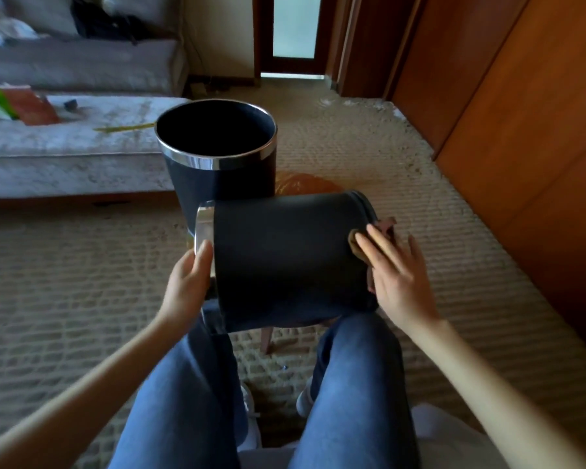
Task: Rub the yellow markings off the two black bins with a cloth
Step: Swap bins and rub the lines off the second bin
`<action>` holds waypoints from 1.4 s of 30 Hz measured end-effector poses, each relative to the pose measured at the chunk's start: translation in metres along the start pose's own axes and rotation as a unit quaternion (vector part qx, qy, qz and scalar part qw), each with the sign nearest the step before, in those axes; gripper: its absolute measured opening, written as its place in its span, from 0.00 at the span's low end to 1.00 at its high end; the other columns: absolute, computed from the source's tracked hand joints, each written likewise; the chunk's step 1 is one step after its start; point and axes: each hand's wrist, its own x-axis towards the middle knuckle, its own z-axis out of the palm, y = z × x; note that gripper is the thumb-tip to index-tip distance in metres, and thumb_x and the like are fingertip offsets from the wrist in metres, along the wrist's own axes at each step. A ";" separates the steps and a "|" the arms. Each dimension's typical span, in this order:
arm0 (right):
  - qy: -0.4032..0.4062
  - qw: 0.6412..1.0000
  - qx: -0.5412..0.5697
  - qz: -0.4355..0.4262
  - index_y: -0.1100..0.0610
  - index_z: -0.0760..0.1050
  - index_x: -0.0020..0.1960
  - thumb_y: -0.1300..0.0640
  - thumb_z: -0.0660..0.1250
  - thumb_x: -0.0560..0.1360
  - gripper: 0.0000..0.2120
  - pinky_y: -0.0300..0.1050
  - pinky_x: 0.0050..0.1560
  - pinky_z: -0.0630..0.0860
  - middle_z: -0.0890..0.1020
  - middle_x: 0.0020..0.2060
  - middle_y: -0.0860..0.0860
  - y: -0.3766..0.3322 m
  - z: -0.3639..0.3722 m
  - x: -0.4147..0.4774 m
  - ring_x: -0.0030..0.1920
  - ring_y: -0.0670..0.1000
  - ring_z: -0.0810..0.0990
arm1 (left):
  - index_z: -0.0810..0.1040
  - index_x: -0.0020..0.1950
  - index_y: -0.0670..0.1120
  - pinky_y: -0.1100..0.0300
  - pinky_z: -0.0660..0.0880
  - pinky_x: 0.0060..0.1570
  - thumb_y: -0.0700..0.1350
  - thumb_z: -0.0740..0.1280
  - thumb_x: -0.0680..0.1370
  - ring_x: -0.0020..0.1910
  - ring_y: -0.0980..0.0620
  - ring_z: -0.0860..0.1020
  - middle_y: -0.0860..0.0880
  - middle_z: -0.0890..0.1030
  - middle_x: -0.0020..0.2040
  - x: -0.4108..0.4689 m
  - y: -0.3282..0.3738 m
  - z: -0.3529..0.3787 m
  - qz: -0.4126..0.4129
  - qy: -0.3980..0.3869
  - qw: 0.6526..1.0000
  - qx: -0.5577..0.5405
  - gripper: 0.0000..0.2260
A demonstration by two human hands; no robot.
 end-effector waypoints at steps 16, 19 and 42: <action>0.043 0.927 0.222 0.300 0.55 0.72 0.70 0.62 0.58 0.82 0.18 0.30 0.63 0.65 0.75 0.63 0.54 0.018 0.016 -0.013 0.63 0.48 0.74 | 0.68 0.30 0.43 0.52 0.64 0.36 0.54 0.61 0.83 0.27 0.53 0.67 0.50 0.70 0.26 -0.012 0.146 0.044 0.265 -0.060 0.929 0.252 0.24; 0.035 0.909 0.243 0.337 0.55 0.73 0.69 0.60 0.59 0.82 0.17 0.37 0.61 0.67 0.76 0.63 0.54 0.017 0.022 -0.022 0.63 0.50 0.75 | 0.72 0.31 0.40 0.54 0.62 0.38 0.52 0.60 0.84 0.32 0.44 0.73 0.50 0.70 0.27 0.000 0.176 0.069 0.278 -0.102 0.905 0.306 0.24; 0.302 0.803 0.395 0.327 0.59 0.69 0.72 0.61 0.54 0.84 0.17 0.35 0.69 0.67 0.75 0.67 0.48 0.019 -0.006 0.105 0.68 0.43 0.73 | 0.70 0.32 0.48 0.56 0.66 0.34 0.70 0.54 0.78 0.28 0.54 0.70 0.51 0.70 0.28 0.080 0.165 0.097 0.452 -0.190 0.810 0.321 0.28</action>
